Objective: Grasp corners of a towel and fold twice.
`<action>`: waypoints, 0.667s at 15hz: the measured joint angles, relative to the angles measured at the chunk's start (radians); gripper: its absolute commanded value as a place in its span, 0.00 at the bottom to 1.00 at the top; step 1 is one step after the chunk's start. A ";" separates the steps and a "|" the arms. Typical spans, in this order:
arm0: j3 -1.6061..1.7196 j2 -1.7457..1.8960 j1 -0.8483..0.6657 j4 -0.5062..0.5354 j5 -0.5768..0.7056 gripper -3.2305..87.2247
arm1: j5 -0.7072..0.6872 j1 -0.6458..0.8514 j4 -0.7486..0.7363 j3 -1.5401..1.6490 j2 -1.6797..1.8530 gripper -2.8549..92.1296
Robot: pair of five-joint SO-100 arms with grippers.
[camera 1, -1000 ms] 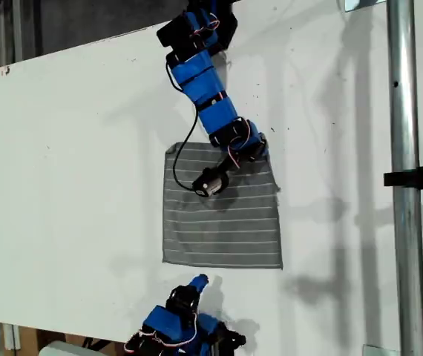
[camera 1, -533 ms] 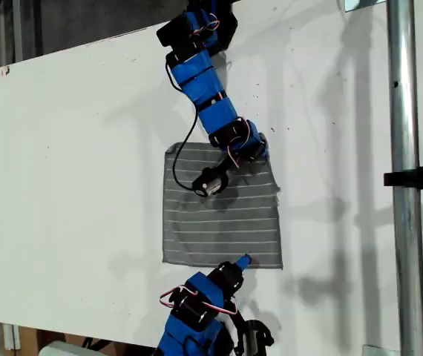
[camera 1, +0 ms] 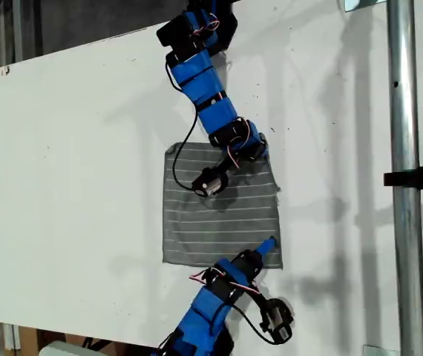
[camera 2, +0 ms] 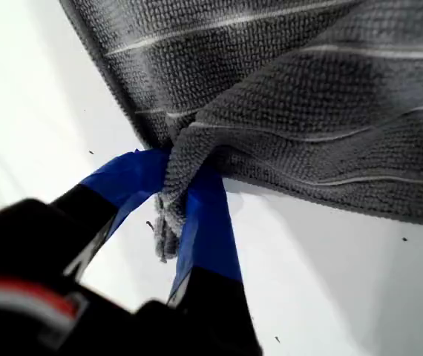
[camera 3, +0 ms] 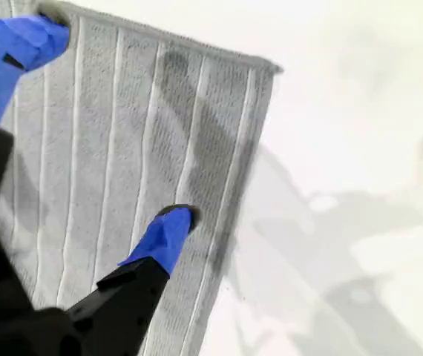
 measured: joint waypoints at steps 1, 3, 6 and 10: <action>0.000 -0.063 0.015 -0.037 -0.031 0.46 | 0.000 0.000 0.000 0.000 0.000 0.03; 0.002 -0.193 0.052 -0.089 -0.100 0.31 | 0.000 0.000 0.000 0.000 0.000 0.03; 0.008 -0.288 0.097 -0.160 -0.190 0.04 | 0.000 0.000 0.000 0.000 0.000 0.03; -0.037 -0.256 0.100 -0.055 -0.164 0.00 | 0.000 0.002 -0.015 0.000 0.011 0.03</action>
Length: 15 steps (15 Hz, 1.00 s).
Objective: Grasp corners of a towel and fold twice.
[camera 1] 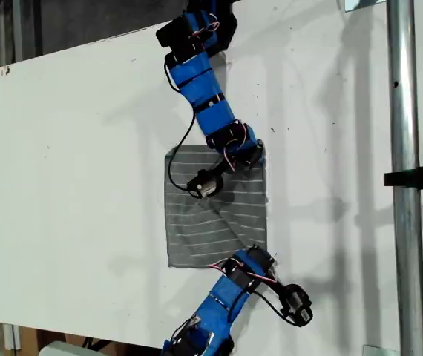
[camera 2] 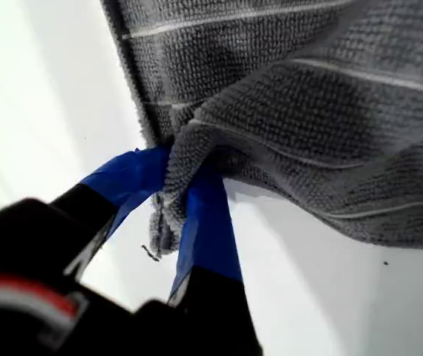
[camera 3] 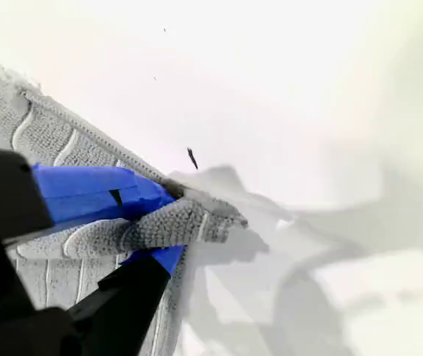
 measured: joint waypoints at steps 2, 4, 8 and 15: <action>-0.057 0.051 -0.009 0.120 0.072 0.00 | 0.000 0.000 0.026 -0.003 0.044 0.03; -0.069 0.196 -0.015 0.198 0.143 0.00 | 0.000 -0.043 0.084 -0.014 0.153 0.03; 0.146 0.627 -0.034 0.124 0.193 0.00 | -0.009 -0.114 0.087 -0.014 0.354 0.03; 0.437 0.936 -0.664 0.029 0.629 0.00 | -0.212 0.362 0.091 0.075 0.337 0.03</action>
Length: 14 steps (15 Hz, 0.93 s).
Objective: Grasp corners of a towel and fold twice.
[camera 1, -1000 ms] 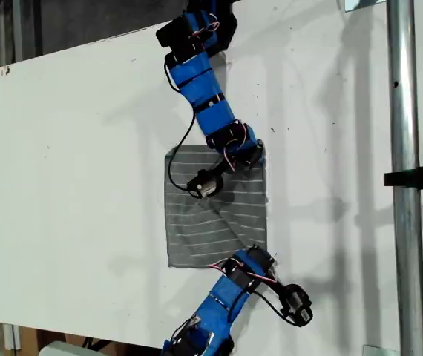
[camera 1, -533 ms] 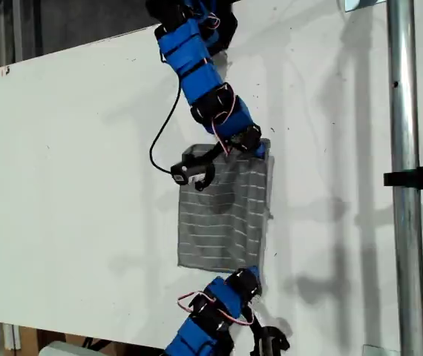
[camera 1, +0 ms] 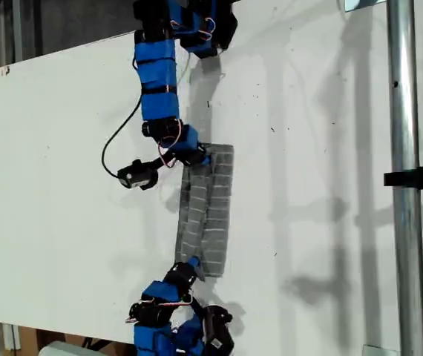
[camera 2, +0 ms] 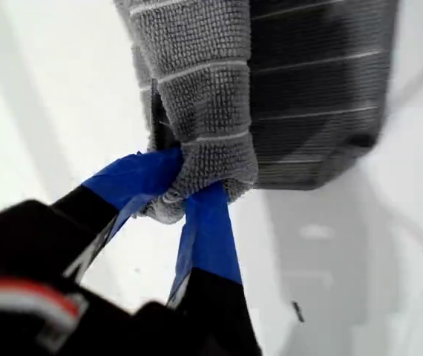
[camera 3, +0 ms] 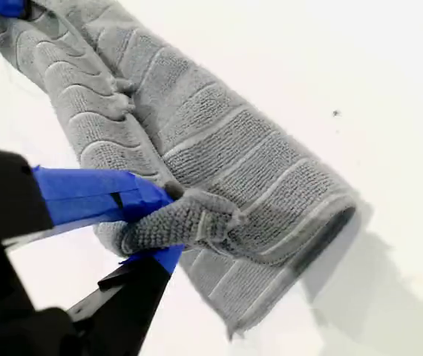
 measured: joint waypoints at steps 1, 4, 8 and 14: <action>-0.049 -0.035 -0.100 0.006 0.104 0.00 | -0.066 0.095 0.000 0.000 0.000 0.03; -0.225 -0.137 -0.261 0.021 0.307 0.00 | -0.216 0.290 0.023 -0.044 0.034 0.03; -0.156 -0.147 -0.261 -0.035 0.282 0.05 | -0.195 0.221 0.009 -0.008 0.075 0.03; 0.121 -0.147 -0.258 -0.186 0.150 0.00 | -0.098 0.115 -0.127 0.081 -0.092 0.03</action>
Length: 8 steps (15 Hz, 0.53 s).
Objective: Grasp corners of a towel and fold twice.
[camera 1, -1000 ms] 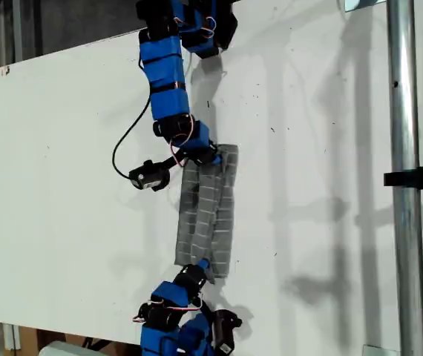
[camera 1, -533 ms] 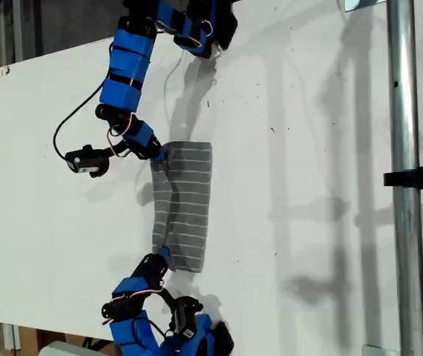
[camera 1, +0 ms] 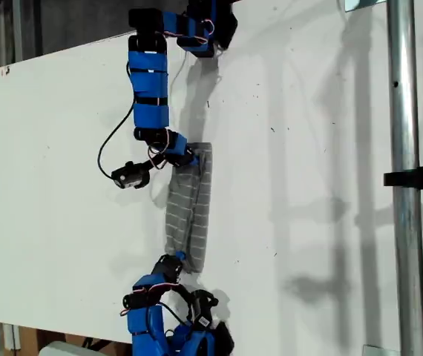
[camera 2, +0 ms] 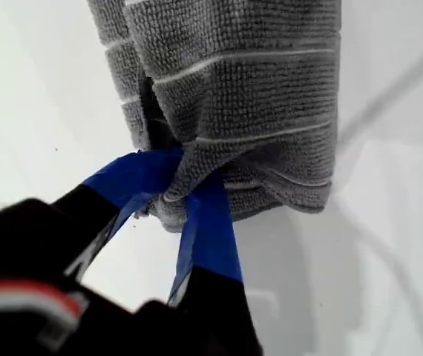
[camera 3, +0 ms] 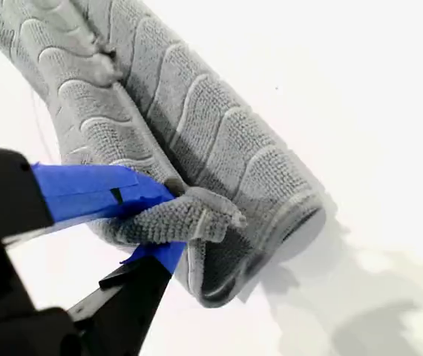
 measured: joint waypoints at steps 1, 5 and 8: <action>0.017 0.011 0.000 0.000 -0.011 0.00 | 0.009 -0.006 -0.006 0.008 0.002 0.03; 0.055 0.219 0.048 0.066 -0.124 0.00 | 0.044 -0.044 0.043 0.112 0.137 0.03; 0.245 0.374 0.052 -0.009 -0.164 0.00 | 0.054 -0.043 -0.002 0.236 0.238 0.03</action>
